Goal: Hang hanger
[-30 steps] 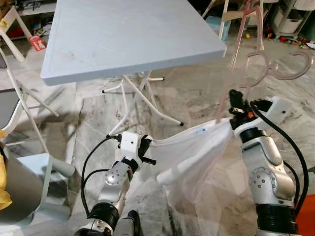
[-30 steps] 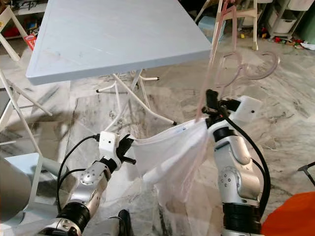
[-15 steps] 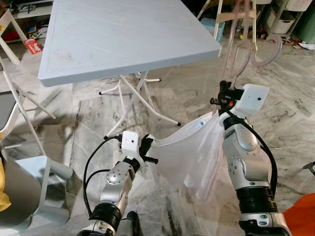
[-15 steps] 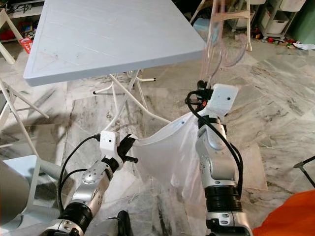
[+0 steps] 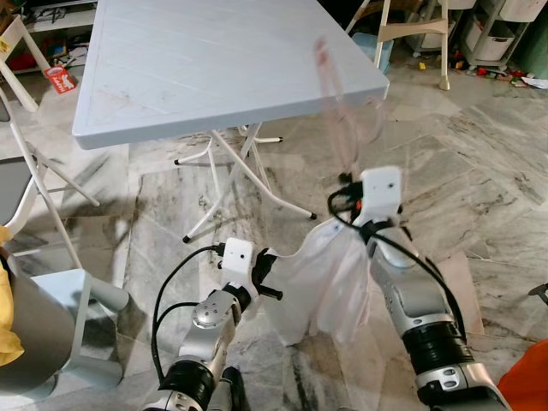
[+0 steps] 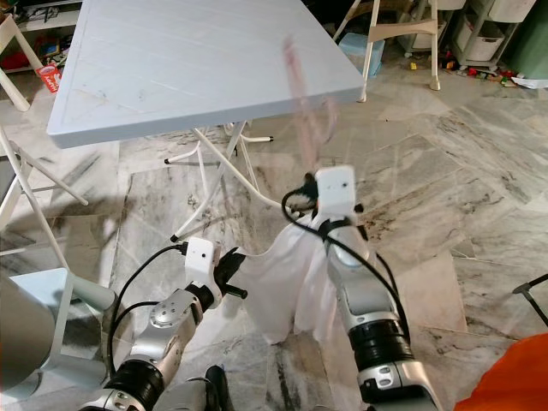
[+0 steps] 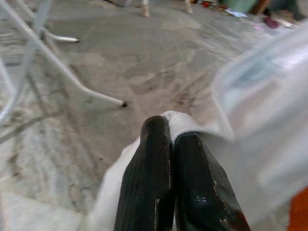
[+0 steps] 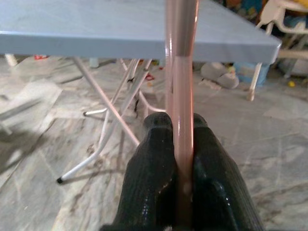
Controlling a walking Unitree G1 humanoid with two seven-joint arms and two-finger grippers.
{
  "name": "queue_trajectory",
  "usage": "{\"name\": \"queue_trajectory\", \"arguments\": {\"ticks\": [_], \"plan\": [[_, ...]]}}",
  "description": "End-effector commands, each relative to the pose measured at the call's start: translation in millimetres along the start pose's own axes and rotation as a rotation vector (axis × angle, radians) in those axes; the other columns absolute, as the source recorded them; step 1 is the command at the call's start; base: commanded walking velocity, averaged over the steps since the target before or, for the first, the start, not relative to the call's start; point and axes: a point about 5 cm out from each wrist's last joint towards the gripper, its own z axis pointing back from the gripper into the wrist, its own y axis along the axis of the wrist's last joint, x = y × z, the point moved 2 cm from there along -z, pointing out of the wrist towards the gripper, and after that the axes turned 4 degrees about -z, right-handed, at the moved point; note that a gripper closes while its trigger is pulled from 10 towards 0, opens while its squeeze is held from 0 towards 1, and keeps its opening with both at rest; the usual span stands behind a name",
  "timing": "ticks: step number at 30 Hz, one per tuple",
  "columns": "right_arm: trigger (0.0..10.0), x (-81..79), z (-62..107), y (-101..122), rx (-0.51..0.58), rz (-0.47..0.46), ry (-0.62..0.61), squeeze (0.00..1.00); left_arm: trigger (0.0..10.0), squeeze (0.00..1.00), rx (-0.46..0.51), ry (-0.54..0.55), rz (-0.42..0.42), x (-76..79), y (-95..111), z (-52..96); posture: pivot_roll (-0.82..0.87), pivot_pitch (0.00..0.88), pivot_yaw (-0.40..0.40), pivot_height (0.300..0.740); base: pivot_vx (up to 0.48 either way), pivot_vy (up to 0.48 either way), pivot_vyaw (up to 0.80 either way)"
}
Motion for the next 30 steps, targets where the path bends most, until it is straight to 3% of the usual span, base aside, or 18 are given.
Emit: {"name": "queue_trajectory", "arguments": {"ticks": [1,3,4,5,6,7,9,12,14,17,20,26,27,28,29,30], "plan": [[10.0,4.1,-0.2,14,0.082,-0.009,-0.009,0.0,0.0,0.0,0.007,0.017,-0.005,-2.5,2,-0.7,-0.05,0.151,-0.005,0.74,0.0,0.0,0.0],[10.0,8.3,3.7,34,0.236,-0.154,-0.026,0.0,0.0,0.0,-0.008,0.035,0.033,-5.1,1,-0.9,-0.05,0.155,-0.006,0.74,0.0,0.0,0.0],[10.0,8.3,3.7,34,0.236,-0.154,-0.026,0.0,0.0,0.0,-0.008,0.035,0.033,-5.1,1,-0.9,-0.05,0.155,-0.006,0.74,0.0,0.0,0.0],[10.0,12.8,6.0,43,0.301,-0.236,-0.046,0.0,0.0,0.0,-0.014,0.037,0.051,-5.1,0,-1.2,-0.05,0.156,-0.006,0.74,0.0,0.0,0.0],[10.0,20.4,7.5,47,0.347,-0.38,-0.099,0.0,0.0,0.0,-0.042,0.015,0.049,-1.0,-3,-2.7,-0.05,0.159,-0.005,0.74,0.0,0.0,0.0],[10.0,28.4,7.8,43,0.368,-0.595,-0.17,0.0,0.0,0.0,-0.106,-0.046,0.023,10.0,-11,-4.7,-0.05,0.161,-0.004,0.74,0.0,0.0,0.0],[10.0,30.1,7.6,38,0.359,-0.645,-0.196,0.0,0.0,0.0,-0.13,-0.076,0.007,15.5,-14,-5.0,-0.05,0.163,-0.004,0.74,0.0,0.0,0.0],[10.0,32.1,10.4,30,0.356,-0.632,-0.243,0.0,0.0,0.0,-0.127,-0.146,-0.054,28.5,-15,-5.1,-0.05,0.17,-0.003,0.74,0.0,0.0,0.0],[10.0,35.9,13.0,28,0.37,-0.658,-0.272,0.0,0.0,0.0,-0.131,-0.179,-0.028,34.3,-17,-4.1,-0.05,0.173,-0.003,0.74,0.0,0.0,0.0],[10.0,43.7,14.6,28,0.394,-0.697,-0.297,0.0,0.0,0.0,-0.218,-0.238,-0.043,39.0,-34,3.6,-0.06,0.177,-0.004,0.74,0.0,0.0,0.0],[10.0,50.5,12.3,31,0.407,-0.717,-0.314,0.0,0.0,0.0,-0.258,-0.26,-0.056,40.5,-43,8.9,-0.06,0.178,-0.006,0.74,0.0,0.0,0.0],[10.0,56.5,7.9,34,0.408,-0.698,-0.293,0.0,0.0,0.0,-0.244,-0.226,-0.066,34.2,-39,7.7,-0.05,0.181,-0.013,0.74,0.0,0.0,0.0],[10.0,51.6,6.5,34,0.387,-0.656,-0.252,0.0,0.0,0.0,-0.228,-0.209,-0.067,32.3,-36,6.4,-0.05,0.182,-0.015,0.74,0.0,0.0,0.0],[10.0,37.5,4.8,33,0.345,-0.509,-0.141,0.0,0.0,0.0,-0.189,-0.159,-0.07,26.1,-29,3.7,-0.05,0.182,-0.016,0.74,0.0,0.0,0.0],[10.0,37.5,4.8,33,0.345,-0.509,-0.141,0.0,0.0,0.0,-0.189,-0.159,-0.07,26.1,-29,3.7,-0.05,0.182,-0.016,0.74,0.0,0.0,0.0],[10.0,22.5,5.4,31,0.307,-0.338,-0.03,0.0,0.0,0.0,-0.146,-0.1,-0.072,18.3,-20,1.2,-0.05,0.182,-0.017,0.74,0.0,0.0,0.0]]}}
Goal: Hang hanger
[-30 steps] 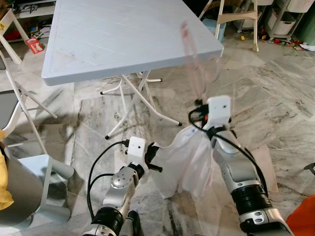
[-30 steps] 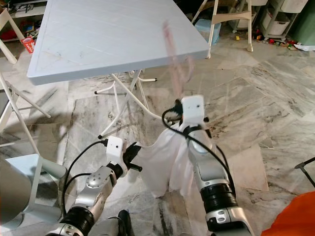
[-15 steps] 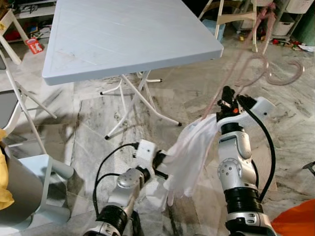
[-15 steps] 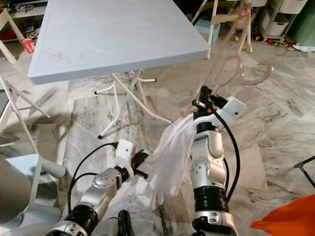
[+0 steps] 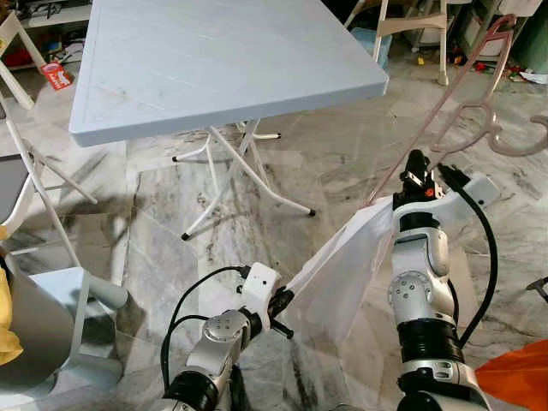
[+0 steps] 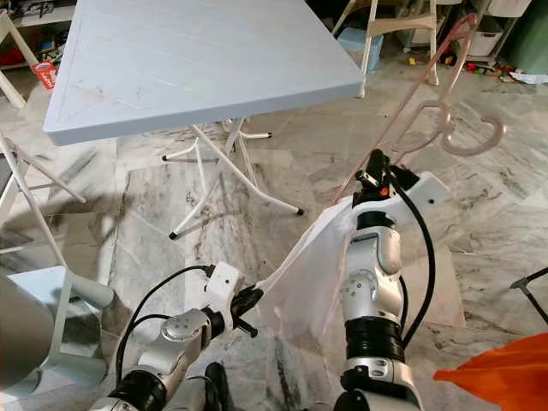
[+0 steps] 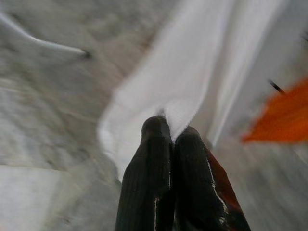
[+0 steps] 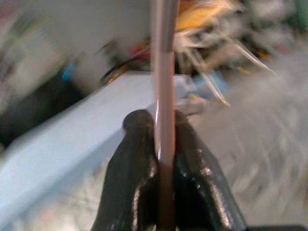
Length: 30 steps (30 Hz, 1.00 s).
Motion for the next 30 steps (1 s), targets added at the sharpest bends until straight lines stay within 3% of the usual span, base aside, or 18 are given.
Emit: {"name": "queue_trajectory", "arguments": {"ticks": [1,2,7,12,14,24,30], "plan": [[10.0,-22.6,7.9,-17,-0.095,0.226,0.212,0.0,0.0,0.0,0.089,0.124,-0.015,-20.9,20,1.7,-0.05,0.183,-0.019,0.74,0.0,0.0,0.0],[10.0,-22.6,7.9,-17,-0.095,0.226,0.212,0.0,0.0,0.0,0.089,0.124,-0.015,-20.9,20,1.7,-0.05,0.183,-0.019,0.74,0.0,0.0,0.0],[10.0,-15.4,24.7,-37,-0.228,0.486,0.378,0.0,0.0,0.0,0.119,0.27,-0.004,-47.6,26,9.0,-0.06,0.183,-0.021,0.74,0.0,0.0,0.0],[10.0,-1.3,33.0,-41,-0.306,0.549,0.417,0.0,0.0,0.0,0.141,0.367,-0.009,-63.6,29,14.9,-0.06,0.182,-0.023,0.74,0.0,0.0,0.0],[10.0,7.0,42.3,-44,-0.355,0.634,0.494,0.0,0.0,0.0,0.158,0.422,-0.01,-74.7,33,19.1,-0.06,0.182,-0.023,0.74,0.0,0.0,0.0],[10.0,23.8,64.4,-42,-0.448,0.643,0.605,0.0,0.0,0.0,0.151,0.471,-0.007,-89.3,34,24.5,-0.05,0.184,-0.027,0.74,0.0,0.0,0.0],[10.0,29.2,98.2,-52,-0.626,0.652,0.791,0.0,0.0,0.0,0.145,0.459,0.001,-82.4,30,21.6,-0.06,0.186,-0.023,0.74,0.0,0.0,0.0]]}}
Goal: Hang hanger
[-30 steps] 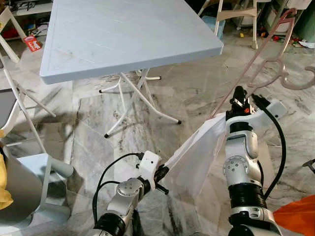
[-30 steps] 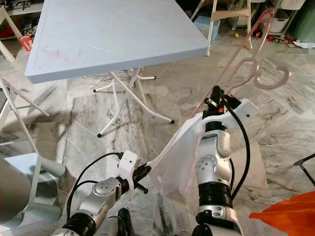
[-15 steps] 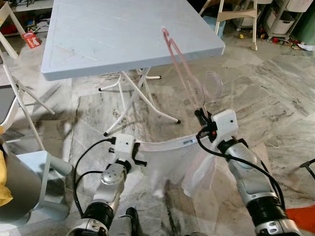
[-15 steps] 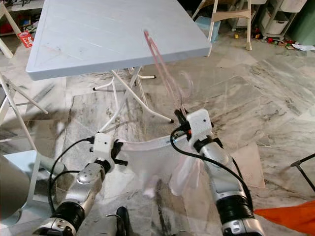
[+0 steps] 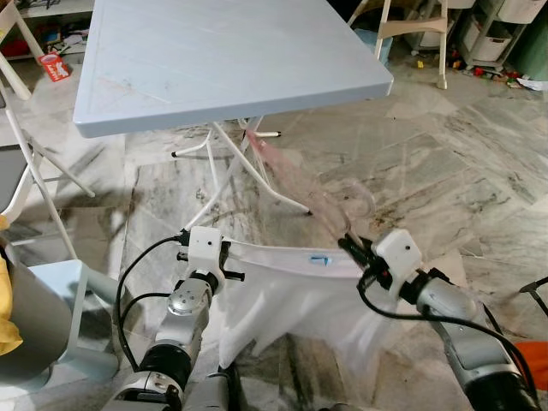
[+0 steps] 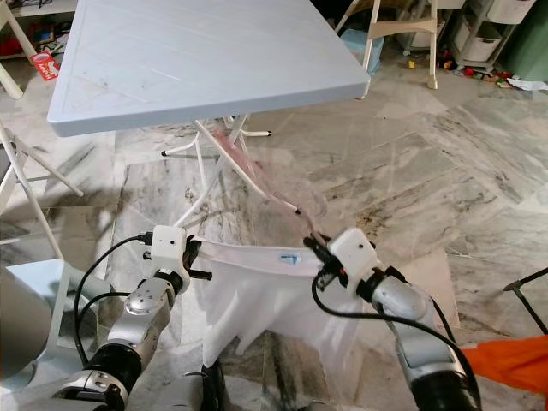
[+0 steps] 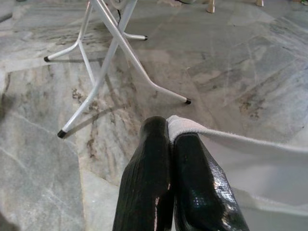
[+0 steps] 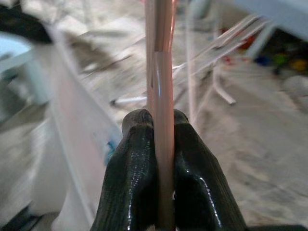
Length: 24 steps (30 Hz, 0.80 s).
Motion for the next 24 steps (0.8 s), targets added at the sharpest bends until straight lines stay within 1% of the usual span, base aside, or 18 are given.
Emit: {"name": "queue_trajectory", "arguments": {"ticks": [1,3,6,8,9,10,12,13,14,15,17,18,19,20,21,22,23,24], "plan": [[10.0,-9.8,12.5,-10,-0.08,0.03,0.107,0.0,0.0,0.0,-0.01,0.015,0.004,-1.1,-5,1.7,-0.06,0.187,-0.022,0.74,0.0,0.0,0.0],[10.0,-11.0,17.8,-15,-0.108,0.014,0.126,0.0,0.0,0.0,-0.013,0.008,0.005,0.5,-6,1.6,-0.06,0.187,-0.021,0.74,0.0,0.0,0.0],[10.0,-3.4,19.1,-15,-0.102,0.034,0.064,0.0,0.0,0.0,-0.02,-0.007,0.004,3.3,-7,1.8,-0.06,0.186,-0.02,0.74,0.0,0.0,0.0],[10.0,6.0,11.3,-4,-0.017,0.002,-0.053,0.0,0.0,0.0,-0.021,-0.009,0.004,4.5,-8,1.8,-0.06,0.186,-0.019,0.74,0.0,0.0,0.0],[10.0,6.0,11.3,-4,-0.017,0.002,-0.053,0.0,0.0,0.0,-0.021,-0.009,0.004,4.5,-8,1.8,-0.06,0.186,-0.019,0.74,0.0,0.0,0.0],[10.0,1.4,4.7,5,0.054,-0.067,-0.058,0.0,0.0,0.0,-0.021,-0.009,0.004,4.5,-7,1.7,-0.06,0.184,-0.019,0.74,0.0,0.0,0.0],[10.0,-6.8,1.5,9,0.076,-0.096,-0.019,0.0,0.0,0.0,-0.02,-0.01,0.005,4.7,-7,1.6,-0.06,0.186,-0.018,0.74,0.0,0.0,0.0],[10.0,-12.8,1.0,8,0.061,-0.088,0.021,0.0,0.0,0.0,-0.021,-0.011,0.005,5.1,-7,1.5,-0.06,0.186,-0.018,0.74,0.0,0.0,0.0],[10.0,-29.0,2.1,-1,-0.016,-0.018,0.136,0.0,0.0,0.0,-0.024,-0.018,0.006,6.7,-8,1.6,-0.06,0.186,-0.018,0.74,0.0,0.0,0.0],[10.0,-29.5,0.9,-6,-0.053,0.069,0.129,0.0,0.0,0.0,-0.026,-0.024,0.007,8.2,-9,1.9,-0.06,0.187,-0.017,0.74,0.0,0.0,0.0],[10.0,-28.2,0.3,-6,-0.055,0.086,0.117,0.0,0.0,0.0,-0.027,-0.025,0.008,8.5,-9,1.9,-0.06,0.187,-0.017,0.74,0.0,0.0,0.0],[10.0,-11.9,-12.7,16,0.105,-0.091,-0.059,0.0,0.0,0.0,-0.033,-0.039,0.012,13.0,-12,3.0,-0.06,0.187,-0.016,0.74,0.0,0.0,0.0],[10.0,-5.6,-17.2,26,0.177,-0.169,-0.127,0.0,0.0,0.0,-0.037,-0.045,0.014,15.1,-13,3.4,-0.06,0.187,-0.016,0.74,0.0,0.0,0.0],[10.0,-1.4,-21.6,36,0.244,-0.247,-0.177,0.0,0.0,0.0,-0.04,-0.053,0.017,18.0,-14,3.8,-0.06,0.187,-0.016,0.74,0.0,0.0,0.0],[10.0,-1.4,-21.6,36,0.244,-0.247,-0.177,0.0,0.0,0.0,-0.04,-0.053,0.017,18.0,-14,3.8,-0.06,0.187,-0.016,0.74,0.0,0.0,0.0],[10.0,2.4,-29.8,62,0.412,-0.466,-0.242,0.0,0.0,0.0,-0.043,-0.077,0.022,26.0,-15,4.5,-0.06,0.187,-0.017,0.74,0.0,0.0,0.0],[10.0,5.0,-31.9,70,0.476,-0.551,-0.271,0.0,0.0,0.0,-0.042,-0.086,0.023,29.1,-15,4.7,-0.06,0.186,-0.017,0.74,0.0,0.0,0.0],[10.0,5.0,-31.9,70,0.476,-0.551,-0.271,0.0,0.0,0.0,-0.042,-0.086,0.023,29.1,-15,4.7,-0.06,0.186,-0.017,0.74,0.0,0.0,0.0]]}}
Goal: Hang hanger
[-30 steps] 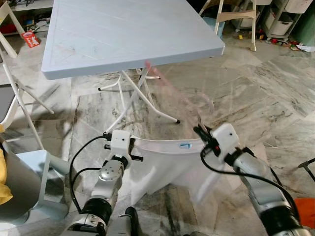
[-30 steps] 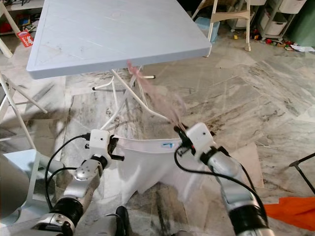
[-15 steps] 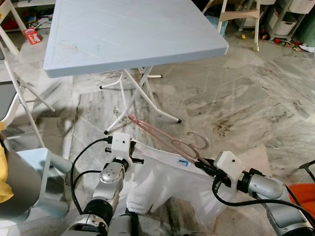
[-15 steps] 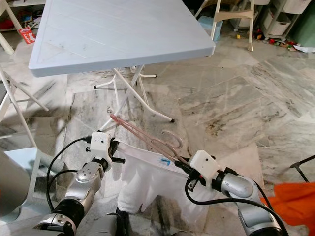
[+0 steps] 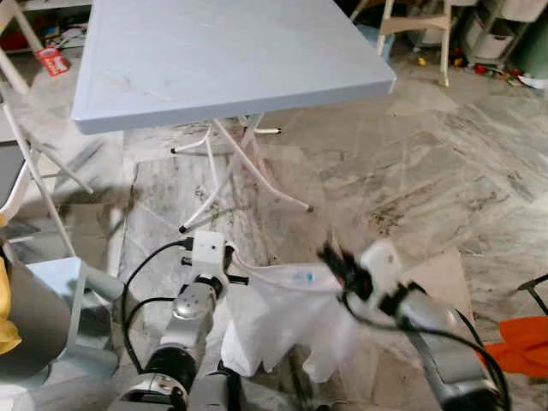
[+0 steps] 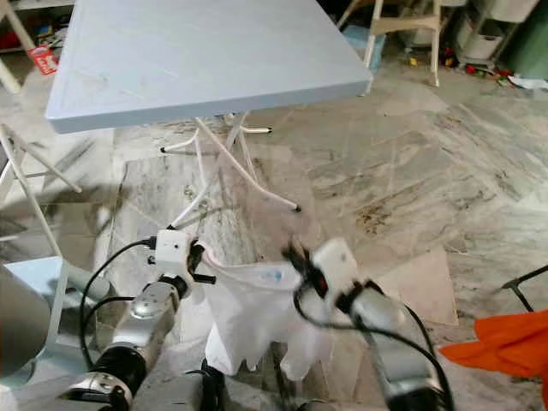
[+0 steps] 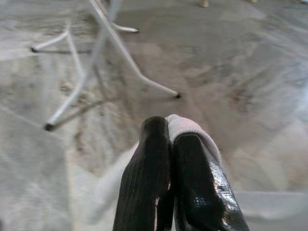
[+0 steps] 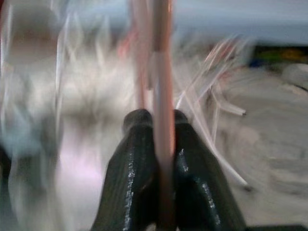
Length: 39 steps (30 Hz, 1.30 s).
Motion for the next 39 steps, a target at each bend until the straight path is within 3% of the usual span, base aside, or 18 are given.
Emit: {"name": "queue_trajectory", "arguments": {"ticks": [1,8,14,18,20,21,23,25,27,28,32,33,34,35,36,39], "plan": [[10.0,0.8,-8.2,26,0.149,-0.159,-0.067,0.0,0.0,0.0,-0.024,-0.026,-0.006,6.3,-8,2.7,-0.06,0.186,-0.018,0.74,0.0,0.0,0.0],[10.0,19.5,-24.0,47,0.342,-0.296,-0.338,0.0,0.0,0.0,-0.04,-0.06,0.0,14.1,-12,3.7,-0.06,0.188,-0.023,0.74,0.0,0.0,0.0],[10.0,20.2,-35.5,58,0.351,-0.296,-0.348,0.0,0.0,0.0,-0.043,-0.071,0.004,17.9,-14,4.7,-0.06,0.186,-0.025,0.74,0.0,0.0,0.0],[10.0,18.4,-31.4,44,0.232,-0.103,-0.308,0.0,0.0,0.0,-0.012,-0.059,0.007,14.5,-6,3.1,-0.06,0.185,-0.026,0.74,0.0,0.0,0.0],[10.0,22.4,-25.1,36,0.178,-0.054,-0.315,0.0,0.0,0.0,0.018,-0.051,0.011,10.9,2,1.7,-0.05,0.186,-0.026,0.74,0.0,0.0,0.0],[10.0,30.5,-15.0,25,0.115,0.017,-0.35,0.0,0.0,0.0,0.063,-0.045,0.011,7.5,13,0.4,-0.05,0.187,-0.025,0.74,0.0,0.0,0.0],[10.0,39.0,-2.1,11,0.03,0.039,-0.388,0.0,0.0,0.0,0.112,-0.043,0.004,3.1,27,-0.3,-0.05,0.185,-0.022,0.74,0.0,0.0,0.0],[10.0,51.1,16.8,-12,-0.128,0.045,-0.461,0.0,0.0,0.0,0.165,-0.019,-0.001,-6.8,42,1.7,-0.05,0.184,-0.018,0.74,0.0,0.0,0.0],[10.0,53.4,26.6,-18,-0.162,0.036,-0.47,0.0,0.0,0.0,0.189,0.003,0.0,-13.2,49,4.1,-0.05,0.184,-0.018,0.74,0.0,0.0,0.0],[10.0,57.5,34.6,-23,-0.206,0.094,-0.502,0.0,0.0,0.0,0.222,0.018,-0.007,-17.9,56,7.5,-0.05,0.183,-0.014,0.74,0.0,0.0,0.0],[10.0,63.6,54.2,-34,-0.288,0.162,-0.567,0.0,0.0,0.0,0.284,0.085,-0.032,-30.6,69,20.7,-0.05,0.18,-0.004,0.74,0.0,0.0,0.0],[10.0,63.0,57.8,-36,-0.293,0.16,-0.565,0.0,0.9,0.0,0.285,0.096,-0.025,-32.6,68,24.8,-0.04,0.178,0.003,0.74,0.0,0.0,0.0],[10.0,62.3,60.9,-37,-0.297,0.16,-0.563,0.0,4.2,0.0,0.282,0.111,-0.031,-34.7,67,28.7,-0.04,0.178,0.003,0.74,0.0,0.0,0.0],[10.0,61.3,63.6,-39,-0.304,0.155,-0.559,0.0,8.4,0.0,0.277,0.12,-0.045,-36.0,65,32.9,-0.04,0.177,0.007,0.74,0.0,0.0,0.0],[10.0,58.3,66.9,-39,-0.306,0.141,-0.545,0.0,10.0,0.0,0.271,0.111,-0.086,-35.5,60,42.1,-0.04,0.177,0.007,0.74,0.0,0.0,0.0],[10.0,55.0,67.5,-36,-0.283,0.167,-0.514,0.0,10.0,0.0,0.254,0.114,-0.116,-36.3,53,50.1,-0.03,0.173,0.01,0.74,0.0,0.0,0.0]]}}
